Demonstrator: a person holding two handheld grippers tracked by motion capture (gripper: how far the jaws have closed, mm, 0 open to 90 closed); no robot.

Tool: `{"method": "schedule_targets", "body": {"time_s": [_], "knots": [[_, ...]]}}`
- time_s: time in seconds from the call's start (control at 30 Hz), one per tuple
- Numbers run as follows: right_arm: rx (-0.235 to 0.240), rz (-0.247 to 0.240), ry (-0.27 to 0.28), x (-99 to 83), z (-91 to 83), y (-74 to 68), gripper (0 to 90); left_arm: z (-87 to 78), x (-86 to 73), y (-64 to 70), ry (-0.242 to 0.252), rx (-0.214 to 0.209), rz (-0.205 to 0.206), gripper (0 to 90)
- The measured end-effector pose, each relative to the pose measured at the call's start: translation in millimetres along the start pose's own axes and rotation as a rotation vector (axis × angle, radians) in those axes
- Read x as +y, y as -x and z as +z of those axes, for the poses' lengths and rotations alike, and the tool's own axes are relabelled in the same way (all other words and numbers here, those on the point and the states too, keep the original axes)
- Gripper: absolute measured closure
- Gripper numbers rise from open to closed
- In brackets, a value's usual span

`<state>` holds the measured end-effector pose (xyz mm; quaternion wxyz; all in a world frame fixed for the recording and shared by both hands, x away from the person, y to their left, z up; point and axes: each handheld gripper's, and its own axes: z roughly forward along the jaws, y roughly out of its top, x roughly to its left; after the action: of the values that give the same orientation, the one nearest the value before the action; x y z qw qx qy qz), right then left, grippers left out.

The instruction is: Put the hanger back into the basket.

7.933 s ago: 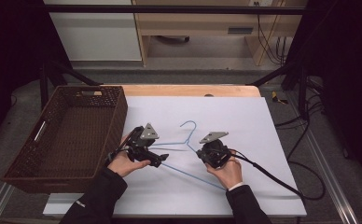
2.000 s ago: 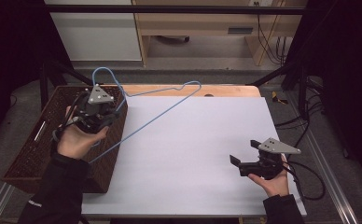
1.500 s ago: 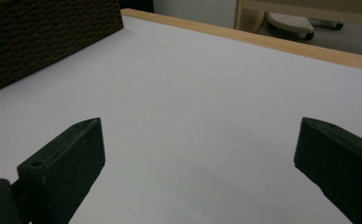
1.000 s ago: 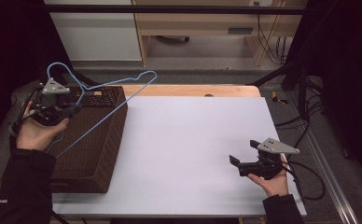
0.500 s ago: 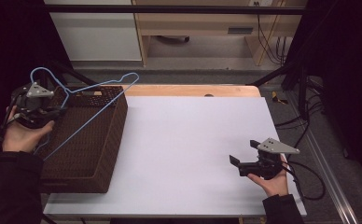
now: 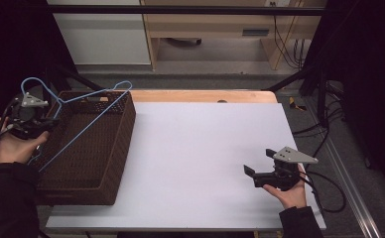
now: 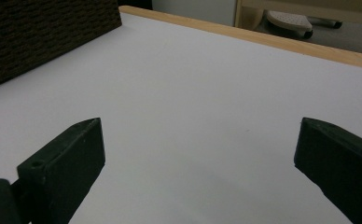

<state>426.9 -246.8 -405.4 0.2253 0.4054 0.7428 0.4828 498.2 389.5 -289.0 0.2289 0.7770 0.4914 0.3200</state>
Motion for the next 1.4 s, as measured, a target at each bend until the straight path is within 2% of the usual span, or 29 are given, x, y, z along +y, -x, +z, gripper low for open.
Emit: {"method": "schedule_targets", "body": {"time_s": [0.27,0.4,0.5,0.73,0.93,1.0,1.13,1.23,1.3,1.37,1.4], "knots": [[0.0,0.002,0.0,-0.1,0.1,0.0,2.4,11.7,-14.3,-7.1,-0.041,0.028,-0.007,86.8],[-0.003,0.0,-0.003,-0.3,0.4,0.2,2.4,18.4,-21.3,-6.2,-0.065,0.041,0.006,86.8],[-0.003,0.0,-0.002,-0.2,0.2,0.1,2.4,23.8,-26.5,-5.4,-0.075,0.047,-0.001,86.8],[-0.004,-0.001,-0.003,-0.3,0.5,0.1,2.3,39.5,-37.5,3.9,-0.087,0.031,-0.009,86.7],[-0.005,-0.002,0.0,0.0,-0.9,1.0,2.3,56.1,-43.5,13.7,-0.108,0.001,-0.02,86.7],[-0.004,-0.002,0.0,0.0,-1.0,0.9,2.3,60.1,-45.5,15.7,-0.113,-0.02,-0.03,86.5],[-0.005,-0.002,-0.001,-0.1,-0.3,0.5,2.4,68.7,-49.4,19.1,-0.151,-0.045,-0.039,86.0],[-0.004,-0.001,0.0,0.0,-0.8,0.6,2.3,69.2,-52.6,19.4,-0.154,-0.064,-0.054,83.8],[-0.005,0.003,0.003,0.2,-1.3,0.6,2.3,65.6,-53.6,19.0,-0.136,-0.055,-0.068,78.7],[-0.006,0.003,0.003,0.3,-1.7,0.7,2.3,58.6,-55.1,16.9,-0.119,-0.079,-0.086,76.8],[-0.005,0.002,0.005,0.4,-1.9,0.9,2.3,54.8,-56.0,16.5,-0.099,-0.076,-0.095,74.4]]}}
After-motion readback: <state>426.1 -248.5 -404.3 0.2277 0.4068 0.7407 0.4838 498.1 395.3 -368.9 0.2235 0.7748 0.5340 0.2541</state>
